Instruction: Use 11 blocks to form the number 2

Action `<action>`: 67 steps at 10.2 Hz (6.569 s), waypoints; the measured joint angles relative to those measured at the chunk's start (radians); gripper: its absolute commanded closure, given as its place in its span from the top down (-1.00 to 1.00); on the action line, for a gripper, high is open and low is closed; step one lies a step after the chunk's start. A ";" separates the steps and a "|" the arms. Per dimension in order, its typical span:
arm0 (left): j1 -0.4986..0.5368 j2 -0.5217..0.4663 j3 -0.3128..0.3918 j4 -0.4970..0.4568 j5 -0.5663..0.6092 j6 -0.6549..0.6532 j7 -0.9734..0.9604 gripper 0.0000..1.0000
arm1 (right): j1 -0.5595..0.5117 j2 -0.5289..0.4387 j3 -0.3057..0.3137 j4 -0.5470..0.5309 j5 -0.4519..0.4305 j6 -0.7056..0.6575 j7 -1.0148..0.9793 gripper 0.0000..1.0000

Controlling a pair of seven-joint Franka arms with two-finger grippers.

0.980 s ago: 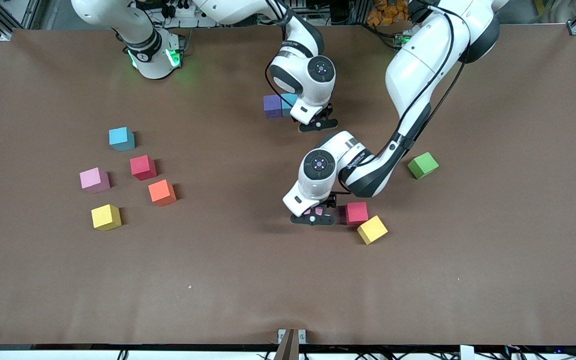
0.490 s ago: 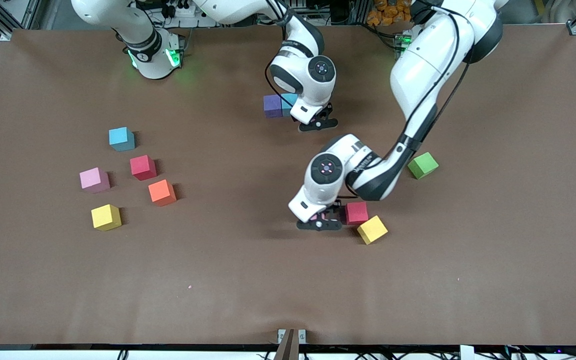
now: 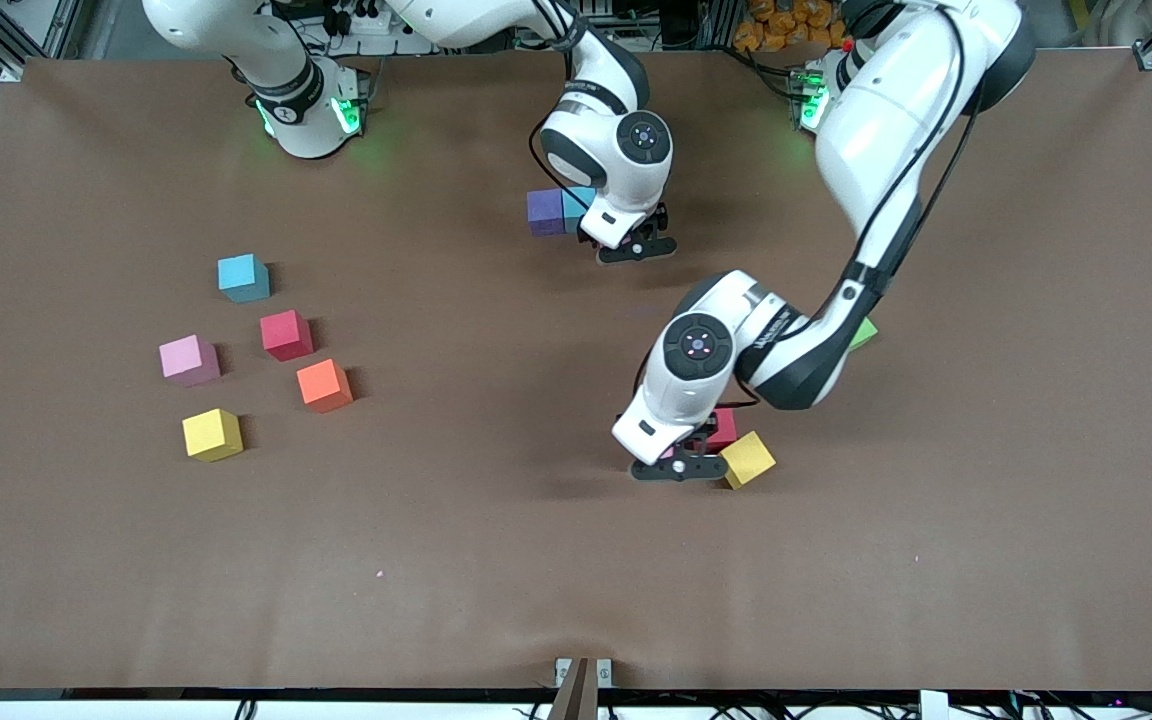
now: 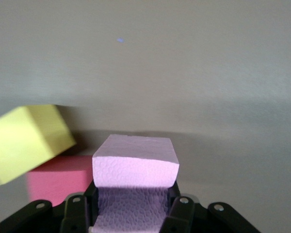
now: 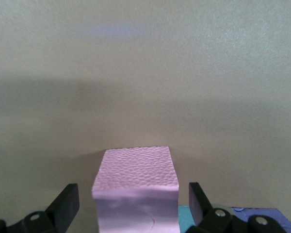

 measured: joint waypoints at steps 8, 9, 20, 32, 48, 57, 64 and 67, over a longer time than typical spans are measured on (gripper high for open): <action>0.078 -0.152 -0.001 -0.158 -0.106 -0.097 -0.018 -0.77 | -0.164 -0.086 -0.027 0.013 -0.004 -0.124 -0.064 1.00; 0.081 -0.155 -0.002 -0.172 -0.114 -0.097 -0.043 -0.77 | -0.210 -0.091 -0.030 0.014 -0.008 -0.143 -0.116 1.00; 0.067 -0.167 -0.105 -0.312 -0.116 -0.055 -0.334 -0.77 | -0.728 -0.159 -0.036 -0.096 -0.140 -0.198 -0.890 1.00; 0.039 -0.232 -0.154 -0.599 -0.116 0.230 -0.484 -0.80 | -0.838 -0.219 -0.037 -0.262 -0.147 -0.015 -1.180 1.00; -0.035 -0.338 -0.204 -0.845 -0.017 0.410 -0.510 -0.70 | -0.880 -0.248 -0.038 -0.448 -0.147 0.157 -1.112 -0.07; -0.052 -0.339 -0.206 -0.852 -0.009 0.410 -0.556 -0.62 | -0.794 -0.282 -0.002 -0.417 -0.150 0.161 -1.325 -0.03; -0.069 -0.348 -0.206 -0.867 -0.005 0.410 -0.563 -0.56 | -0.654 -0.277 0.002 -0.393 -0.152 0.168 -1.534 0.00; -0.071 -0.352 -0.206 -0.872 -0.005 0.410 -0.563 1.00 | -0.586 -0.271 0.003 -0.393 -0.152 0.168 -1.586 0.04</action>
